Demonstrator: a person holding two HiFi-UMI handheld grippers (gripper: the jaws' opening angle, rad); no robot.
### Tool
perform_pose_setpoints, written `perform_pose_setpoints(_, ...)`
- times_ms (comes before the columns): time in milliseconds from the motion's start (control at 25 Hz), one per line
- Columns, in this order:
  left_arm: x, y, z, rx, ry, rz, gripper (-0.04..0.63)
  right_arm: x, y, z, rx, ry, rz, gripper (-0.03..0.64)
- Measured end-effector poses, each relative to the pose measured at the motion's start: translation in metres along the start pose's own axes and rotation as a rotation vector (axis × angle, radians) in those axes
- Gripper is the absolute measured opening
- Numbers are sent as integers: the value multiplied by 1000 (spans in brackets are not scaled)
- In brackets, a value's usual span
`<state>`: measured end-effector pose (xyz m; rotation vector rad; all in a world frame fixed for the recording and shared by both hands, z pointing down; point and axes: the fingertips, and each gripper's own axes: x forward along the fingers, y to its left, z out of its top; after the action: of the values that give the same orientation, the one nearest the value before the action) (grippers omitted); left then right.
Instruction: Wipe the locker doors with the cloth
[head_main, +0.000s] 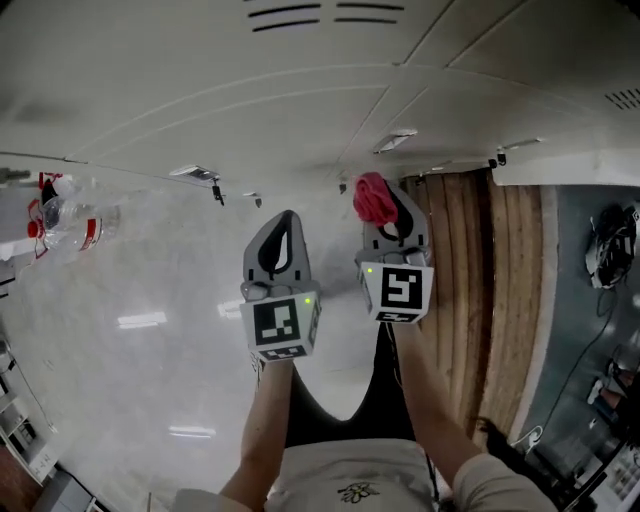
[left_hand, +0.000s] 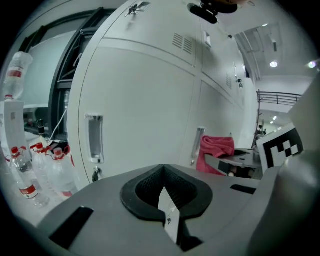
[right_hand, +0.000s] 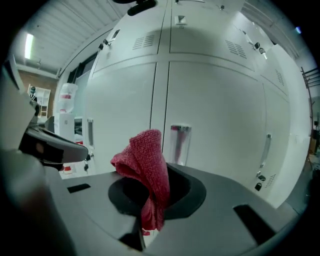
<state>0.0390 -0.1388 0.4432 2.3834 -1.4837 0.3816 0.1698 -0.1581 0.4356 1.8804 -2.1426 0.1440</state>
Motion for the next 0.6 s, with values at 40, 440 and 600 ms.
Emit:
perform_pose_setpoints(40, -9, -4, 16, 11, -5, -4, 17, -13, 0, 14, 18, 16, -4, 31)
perform_pose_setpoints(440, -117, -37, 130, 35, -28, -45, 17, -133, 7, 137, 56, 81, 11, 31)
perform_pose_setpoints(600, -143, -33, 156, 100, -67, -7, 17, -161, 7, 169, 65, 15, 7, 31)
